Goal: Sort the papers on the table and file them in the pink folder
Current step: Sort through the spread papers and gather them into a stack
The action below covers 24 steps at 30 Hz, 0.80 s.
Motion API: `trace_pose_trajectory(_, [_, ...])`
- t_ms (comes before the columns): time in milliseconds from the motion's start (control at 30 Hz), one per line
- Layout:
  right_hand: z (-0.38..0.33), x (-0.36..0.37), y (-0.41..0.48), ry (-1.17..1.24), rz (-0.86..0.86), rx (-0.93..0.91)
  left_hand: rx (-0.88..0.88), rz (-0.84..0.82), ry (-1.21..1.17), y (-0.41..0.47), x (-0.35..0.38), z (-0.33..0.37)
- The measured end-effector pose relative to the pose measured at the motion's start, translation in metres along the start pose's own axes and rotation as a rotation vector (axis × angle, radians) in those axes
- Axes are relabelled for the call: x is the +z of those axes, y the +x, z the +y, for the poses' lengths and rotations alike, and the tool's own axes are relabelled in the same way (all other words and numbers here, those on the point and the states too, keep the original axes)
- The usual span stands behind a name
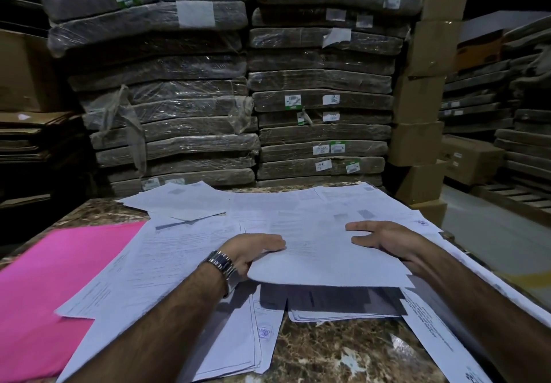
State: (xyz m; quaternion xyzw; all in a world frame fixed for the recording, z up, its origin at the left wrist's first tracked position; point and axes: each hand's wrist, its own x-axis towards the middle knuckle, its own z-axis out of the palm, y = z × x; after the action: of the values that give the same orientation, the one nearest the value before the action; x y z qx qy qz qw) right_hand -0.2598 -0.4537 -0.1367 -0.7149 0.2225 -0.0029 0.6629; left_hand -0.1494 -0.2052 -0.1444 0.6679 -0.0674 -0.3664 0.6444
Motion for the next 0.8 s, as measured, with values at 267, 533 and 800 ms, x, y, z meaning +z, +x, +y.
trace_pose_trajectory(267, [-0.011,0.01,-0.018,0.01,0.009,-0.14,0.229,0.101,0.116,-0.015,0.0,0.003])
trace_pose_trajectory(533, [-0.03,0.061,-0.035,-0.097,-0.042,-0.248,0.336,0.223,0.123,-0.064,-0.04,0.009])
trace_pose_trajectory(800, [-0.027,0.151,-0.032,-0.057,-0.187,-0.209,0.304,0.457,0.26,-0.116,-0.114,-0.015])
